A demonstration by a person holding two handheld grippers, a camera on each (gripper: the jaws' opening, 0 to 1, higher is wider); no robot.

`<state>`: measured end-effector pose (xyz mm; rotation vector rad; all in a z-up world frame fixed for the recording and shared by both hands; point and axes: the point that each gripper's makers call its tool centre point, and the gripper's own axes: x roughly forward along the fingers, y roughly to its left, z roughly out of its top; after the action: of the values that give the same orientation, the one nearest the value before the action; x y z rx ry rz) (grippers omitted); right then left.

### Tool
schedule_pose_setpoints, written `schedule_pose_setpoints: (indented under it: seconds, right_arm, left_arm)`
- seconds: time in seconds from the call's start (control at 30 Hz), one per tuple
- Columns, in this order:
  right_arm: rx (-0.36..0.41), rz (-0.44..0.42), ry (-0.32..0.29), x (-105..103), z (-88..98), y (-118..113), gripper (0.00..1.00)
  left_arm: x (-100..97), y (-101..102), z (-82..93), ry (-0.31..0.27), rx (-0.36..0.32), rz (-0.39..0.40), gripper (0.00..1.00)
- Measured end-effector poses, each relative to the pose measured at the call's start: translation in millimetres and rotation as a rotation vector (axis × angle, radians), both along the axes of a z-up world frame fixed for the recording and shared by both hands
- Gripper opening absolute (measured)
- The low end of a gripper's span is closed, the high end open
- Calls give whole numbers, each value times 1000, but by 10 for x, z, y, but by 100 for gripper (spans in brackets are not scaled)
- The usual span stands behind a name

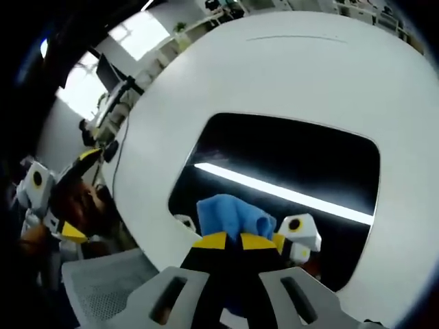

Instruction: Wipe the mirror surface with the cleaning cloth until all visible marks leave the cleaned area.

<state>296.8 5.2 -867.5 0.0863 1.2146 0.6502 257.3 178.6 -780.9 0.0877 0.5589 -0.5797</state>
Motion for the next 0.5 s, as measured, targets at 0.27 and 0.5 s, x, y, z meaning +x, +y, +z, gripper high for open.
schedule_pose_setpoints:
  seconds: [0.27, 0.5]
  right_arm:
    - [-7, -3, -11, 179, -1, 8, 0]
    - [-6, -11, -15, 330, 2, 20, 0]
  left_arm:
    - [-5, 6, -44, 19, -4, -7, 99]
    - [13, 17, -61, 19, 19, -18, 99]
